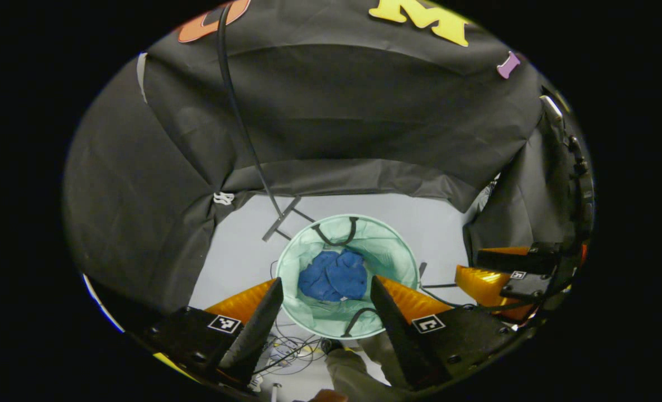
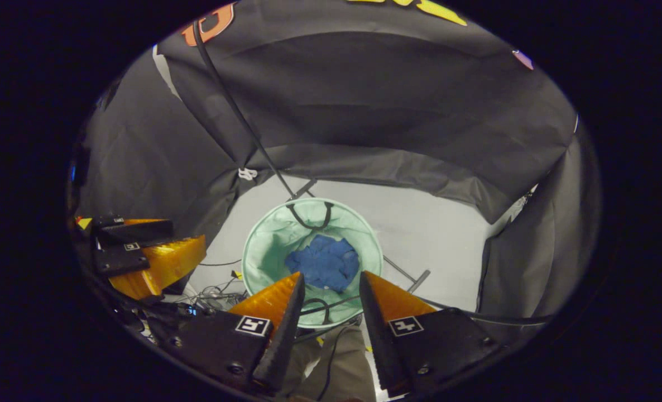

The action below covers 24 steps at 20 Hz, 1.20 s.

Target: Grasp the clothes on the hanger with both hands and then place them into the laundry hamper below.

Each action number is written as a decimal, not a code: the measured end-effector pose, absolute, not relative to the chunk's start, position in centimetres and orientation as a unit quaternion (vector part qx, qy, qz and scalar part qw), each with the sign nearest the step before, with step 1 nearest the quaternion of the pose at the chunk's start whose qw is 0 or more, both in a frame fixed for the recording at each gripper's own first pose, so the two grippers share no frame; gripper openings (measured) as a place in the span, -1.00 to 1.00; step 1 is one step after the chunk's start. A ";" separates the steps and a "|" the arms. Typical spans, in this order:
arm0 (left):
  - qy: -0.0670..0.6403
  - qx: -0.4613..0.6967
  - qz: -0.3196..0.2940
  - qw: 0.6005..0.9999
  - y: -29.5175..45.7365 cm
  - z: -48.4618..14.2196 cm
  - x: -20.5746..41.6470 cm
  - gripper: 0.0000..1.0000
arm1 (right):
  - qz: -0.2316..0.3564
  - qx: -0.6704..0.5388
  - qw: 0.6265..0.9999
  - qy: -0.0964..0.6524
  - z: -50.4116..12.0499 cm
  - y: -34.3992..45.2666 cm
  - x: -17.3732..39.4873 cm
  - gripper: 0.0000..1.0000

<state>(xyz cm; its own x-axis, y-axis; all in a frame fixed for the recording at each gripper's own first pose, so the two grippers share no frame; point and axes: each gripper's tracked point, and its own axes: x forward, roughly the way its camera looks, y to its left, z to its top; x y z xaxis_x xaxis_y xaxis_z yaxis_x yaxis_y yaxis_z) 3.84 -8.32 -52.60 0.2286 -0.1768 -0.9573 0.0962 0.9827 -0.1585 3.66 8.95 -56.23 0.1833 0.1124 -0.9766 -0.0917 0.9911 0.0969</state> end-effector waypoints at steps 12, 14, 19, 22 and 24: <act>0.509 -0.019 -0.091 0.856 -4.8 -41.7 6.0 0.90 | -0.008 -0.045 0.891 0.451 -39.1 4.9 4.7 0.30; 0.482 -0.010 -0.099 0.871 -4.7 -38.9 6.6 1.00 | -0.023 -0.048 0.905 0.423 -36.4 4.9 4.0 0.36; 0.411 -0.006 -0.118 0.904 -4.7 -32.5 8.0 0.89 | -0.042 -0.042 0.929 0.365 -30.9 5.3 3.2 0.78; 0.368 -0.004 -0.123 0.922 -4.5 -28.8 7.9 0.90 | -0.049 -0.035 0.944 0.326 -26.6 5.5 2.7 0.90; 0.324 -0.010 -0.126 0.937 -4.5 -24.3 8.3 0.90 | -0.053 -0.034 0.957 0.285 -23.4 5.0 2.8 0.89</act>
<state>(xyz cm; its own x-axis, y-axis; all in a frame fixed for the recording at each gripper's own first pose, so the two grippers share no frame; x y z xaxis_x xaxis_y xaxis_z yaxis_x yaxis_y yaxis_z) 8.29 -4.49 -24.33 0.7575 -0.2434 -0.6058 0.2307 0.9678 -0.1004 2.76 5.04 -23.38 0.8324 -0.1209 -0.5408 0.0820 0.9920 -0.0956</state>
